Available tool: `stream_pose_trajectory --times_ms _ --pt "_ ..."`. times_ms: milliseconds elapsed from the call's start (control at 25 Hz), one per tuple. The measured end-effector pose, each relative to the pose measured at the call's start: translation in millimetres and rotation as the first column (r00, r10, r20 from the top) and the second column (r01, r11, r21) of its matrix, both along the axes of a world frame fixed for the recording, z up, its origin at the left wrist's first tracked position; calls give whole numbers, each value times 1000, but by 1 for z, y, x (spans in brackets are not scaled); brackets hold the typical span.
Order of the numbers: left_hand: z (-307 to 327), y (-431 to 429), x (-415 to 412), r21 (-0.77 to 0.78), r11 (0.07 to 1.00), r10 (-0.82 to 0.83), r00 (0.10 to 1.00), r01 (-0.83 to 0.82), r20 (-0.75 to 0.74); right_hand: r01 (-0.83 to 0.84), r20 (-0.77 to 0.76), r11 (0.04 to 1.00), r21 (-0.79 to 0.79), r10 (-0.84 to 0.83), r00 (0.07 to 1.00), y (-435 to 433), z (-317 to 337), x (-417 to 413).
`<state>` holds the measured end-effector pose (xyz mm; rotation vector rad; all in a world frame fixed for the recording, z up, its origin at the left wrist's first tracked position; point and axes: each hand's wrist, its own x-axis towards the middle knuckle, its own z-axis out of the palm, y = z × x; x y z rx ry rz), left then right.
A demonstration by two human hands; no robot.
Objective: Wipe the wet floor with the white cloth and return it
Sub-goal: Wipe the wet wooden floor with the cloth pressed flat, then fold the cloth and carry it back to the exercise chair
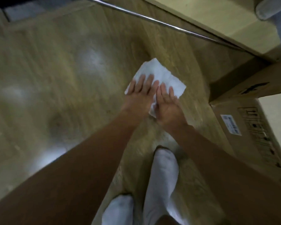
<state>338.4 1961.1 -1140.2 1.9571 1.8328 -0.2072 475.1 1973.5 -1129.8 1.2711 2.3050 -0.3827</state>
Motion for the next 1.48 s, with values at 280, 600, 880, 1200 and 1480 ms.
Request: stream_pose_trajectory --times_ms 280,600,880,1200,1480 --pt "35 -152 -75 -106 820 570 821 -563 44 -296 -179 931 -215 261 949 -82 15 -108" --pt "67 -169 -86 -384 127 945 -7 -914 328 -93 -204 940 -328 26 979 -79 57 -136" --pt "156 -140 -96 -415 103 847 -139 -904 513 97 -324 855 -509 -295 899 -79 152 -131" --pt "400 -165 -177 -405 275 773 -50 -872 632 -337 -271 897 -285 262 926 -62 379 -213" --pt "676 -227 -285 -185 129 691 -45 -974 721 -277 -592 905 -324 35 805 -76 648 -307"
